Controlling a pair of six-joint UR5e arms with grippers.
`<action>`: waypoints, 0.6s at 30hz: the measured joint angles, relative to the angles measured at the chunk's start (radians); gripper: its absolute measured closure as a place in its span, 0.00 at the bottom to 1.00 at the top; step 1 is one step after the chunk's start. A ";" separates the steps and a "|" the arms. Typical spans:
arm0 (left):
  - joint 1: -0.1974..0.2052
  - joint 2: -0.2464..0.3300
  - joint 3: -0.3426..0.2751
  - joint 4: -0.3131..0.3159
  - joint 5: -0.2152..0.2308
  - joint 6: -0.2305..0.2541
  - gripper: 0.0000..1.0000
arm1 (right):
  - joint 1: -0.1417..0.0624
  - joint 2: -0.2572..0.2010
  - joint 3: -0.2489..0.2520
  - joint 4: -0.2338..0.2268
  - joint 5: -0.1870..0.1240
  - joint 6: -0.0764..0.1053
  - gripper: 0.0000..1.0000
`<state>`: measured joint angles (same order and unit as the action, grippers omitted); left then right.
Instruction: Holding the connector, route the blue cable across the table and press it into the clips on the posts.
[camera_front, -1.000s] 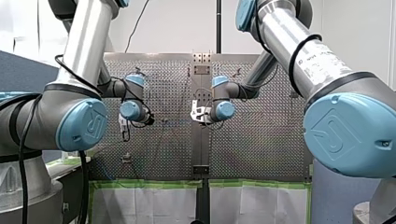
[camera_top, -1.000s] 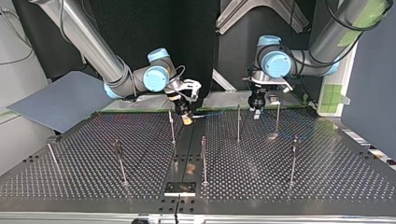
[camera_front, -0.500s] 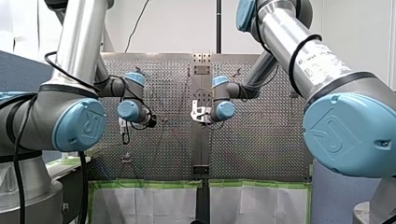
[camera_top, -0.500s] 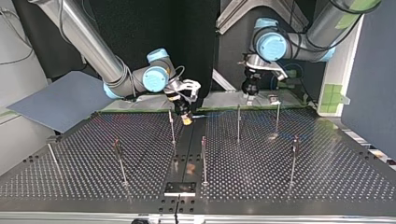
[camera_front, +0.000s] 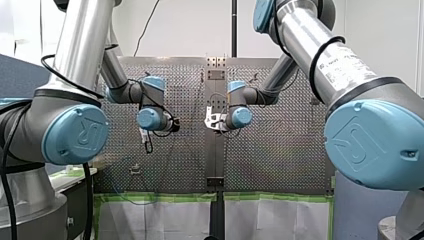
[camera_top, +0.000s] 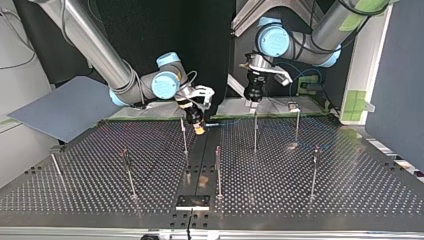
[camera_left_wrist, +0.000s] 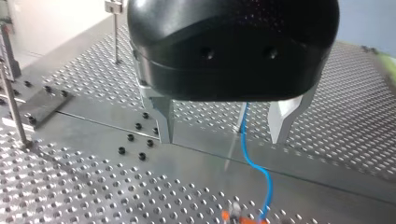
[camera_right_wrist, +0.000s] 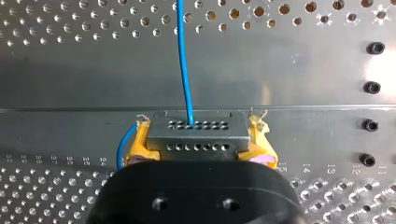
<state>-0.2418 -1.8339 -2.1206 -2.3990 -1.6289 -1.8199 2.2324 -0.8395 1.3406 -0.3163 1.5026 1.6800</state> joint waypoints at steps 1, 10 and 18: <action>-0.010 -0.007 0.008 0.000 -0.010 -0.005 0.00 | -0.001 -0.002 0.000 0.003 0.001 0.000 1.00; -0.104 -0.091 0.083 -0.018 -0.062 -0.004 0.00 | -0.001 -0.028 0.001 0.045 0.015 -0.001 1.00; -0.129 -0.136 0.141 -0.048 -0.086 -0.004 0.00 | -0.002 -0.045 0.010 0.065 0.021 -0.002 1.00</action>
<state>-0.3707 -1.9699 -1.9793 -2.4467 -1.7151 -1.8240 2.2301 -0.8842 1.3504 -0.2515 1.5239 1.6785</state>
